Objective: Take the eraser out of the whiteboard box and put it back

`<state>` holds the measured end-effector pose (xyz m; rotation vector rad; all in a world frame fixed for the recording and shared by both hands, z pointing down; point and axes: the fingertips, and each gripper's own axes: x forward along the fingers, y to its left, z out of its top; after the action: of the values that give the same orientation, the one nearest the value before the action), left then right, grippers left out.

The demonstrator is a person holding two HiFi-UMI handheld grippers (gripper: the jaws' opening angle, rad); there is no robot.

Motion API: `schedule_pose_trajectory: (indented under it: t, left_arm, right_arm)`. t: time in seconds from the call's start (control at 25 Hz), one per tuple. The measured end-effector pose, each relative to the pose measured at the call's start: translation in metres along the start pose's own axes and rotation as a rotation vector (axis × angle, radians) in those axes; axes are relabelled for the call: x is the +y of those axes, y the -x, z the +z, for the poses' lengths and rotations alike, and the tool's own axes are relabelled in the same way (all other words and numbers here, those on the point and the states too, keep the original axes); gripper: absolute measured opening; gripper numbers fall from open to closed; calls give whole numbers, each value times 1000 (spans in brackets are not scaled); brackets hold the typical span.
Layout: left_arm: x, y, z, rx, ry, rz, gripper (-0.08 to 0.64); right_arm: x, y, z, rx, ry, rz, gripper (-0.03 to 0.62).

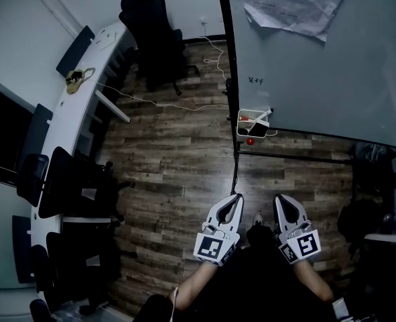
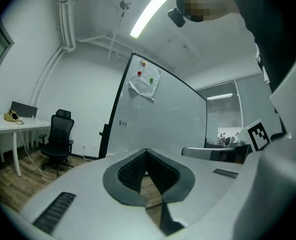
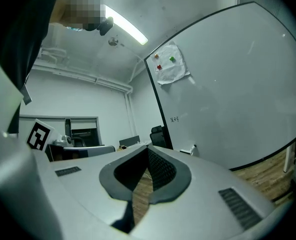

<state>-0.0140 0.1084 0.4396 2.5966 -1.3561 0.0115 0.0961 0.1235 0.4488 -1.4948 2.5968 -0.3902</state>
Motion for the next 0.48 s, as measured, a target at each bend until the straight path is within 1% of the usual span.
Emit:
schedule_pose_trajectory:
  t: [0.24, 0.48]
  left_arm:
    - [-5, -48, 3, -21, -5, 10, 6]
    - [1, -75, 5, -17, -3, 67, 6]
  right_arm:
    - [-44, -24, 9, 14, 4, 35, 14]
    - [-72, -46, 13, 35, 4, 76, 15]
